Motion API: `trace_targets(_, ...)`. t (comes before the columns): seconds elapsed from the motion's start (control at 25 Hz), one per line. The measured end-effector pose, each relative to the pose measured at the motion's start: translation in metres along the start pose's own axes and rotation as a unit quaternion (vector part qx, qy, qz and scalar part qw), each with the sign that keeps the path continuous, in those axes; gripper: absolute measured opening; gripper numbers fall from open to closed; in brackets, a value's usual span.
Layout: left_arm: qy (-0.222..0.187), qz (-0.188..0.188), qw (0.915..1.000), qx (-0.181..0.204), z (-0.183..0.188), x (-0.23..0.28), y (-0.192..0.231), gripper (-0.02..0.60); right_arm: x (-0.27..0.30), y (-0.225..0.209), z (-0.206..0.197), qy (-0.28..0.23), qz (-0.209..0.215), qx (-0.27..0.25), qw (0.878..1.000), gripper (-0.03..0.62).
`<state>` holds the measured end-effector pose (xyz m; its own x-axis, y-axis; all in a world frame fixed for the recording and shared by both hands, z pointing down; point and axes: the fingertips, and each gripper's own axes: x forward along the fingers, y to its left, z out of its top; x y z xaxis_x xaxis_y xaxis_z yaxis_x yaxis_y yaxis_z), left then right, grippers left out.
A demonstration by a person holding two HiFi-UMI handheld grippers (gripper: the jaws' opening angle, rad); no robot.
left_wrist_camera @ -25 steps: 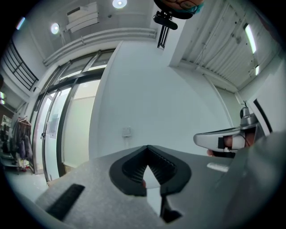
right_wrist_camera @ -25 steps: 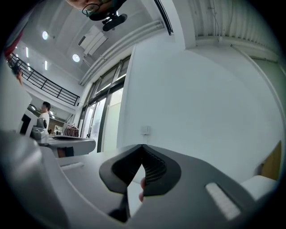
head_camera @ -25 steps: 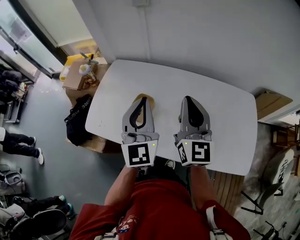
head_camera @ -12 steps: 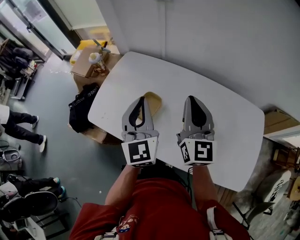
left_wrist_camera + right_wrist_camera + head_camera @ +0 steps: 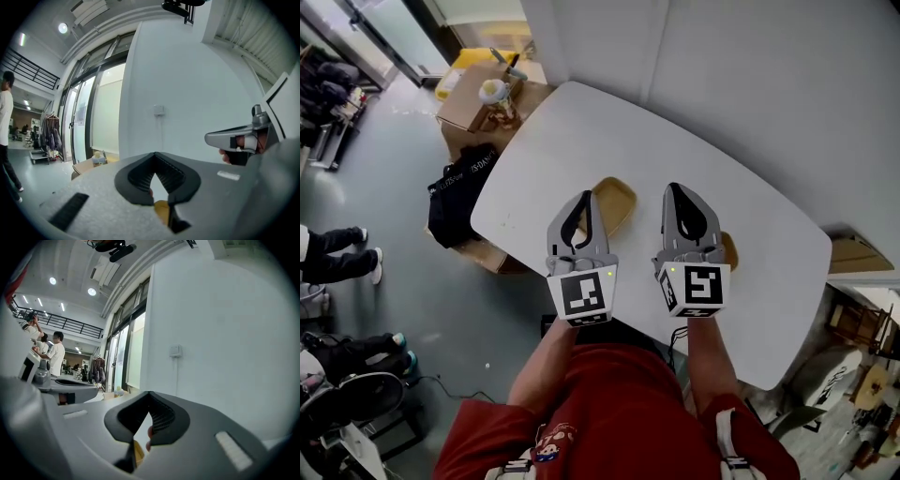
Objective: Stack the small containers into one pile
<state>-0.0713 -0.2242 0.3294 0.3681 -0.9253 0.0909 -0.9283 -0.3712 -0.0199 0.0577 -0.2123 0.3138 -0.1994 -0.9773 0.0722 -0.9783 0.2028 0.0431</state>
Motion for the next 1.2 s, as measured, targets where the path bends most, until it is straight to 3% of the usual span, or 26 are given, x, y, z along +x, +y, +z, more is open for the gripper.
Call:
trace_targets(0.24, 0.048, 0.013, 0.9985, -0.023, -0.038, 0.012, 0.025, 0.008, 0.039, 0.014, -0.04, 0.062, 0.031, -0.016, 0.997, 0.002)
trace_targets(0.56, 0.127, 0.024, 0.9898, -0.06, -0.094, 0.02, 0.033, 0.044, 0.069, 0.021, -0.091, 0.141, 0.065, -0.033, 0.987, 0.006)
trace_targets(0.72, 0.173, 0.022, 0.9816, -0.078, -0.124, 0.019, 0.034, 0.111, 0.083, 0.029, -0.121, 0.191, 0.097, -0.047, 0.976, 0.032)
trace_targets(0.96, 0.218, 0.032, 0.9698, -0.104, -0.157, 0.014, 0.034, 0.138, 0.096, 0.033, -0.155, 0.242, 0.122, -0.06, 0.961, 0.052)
trace_targets(1.2, 0.262, 0.034, 0.9555, -0.131, -0.196, 0.009, 0.036, 0.199, 0.107, 0.044, -0.195, 0.298, 0.155, -0.102, 0.936, 0.081)
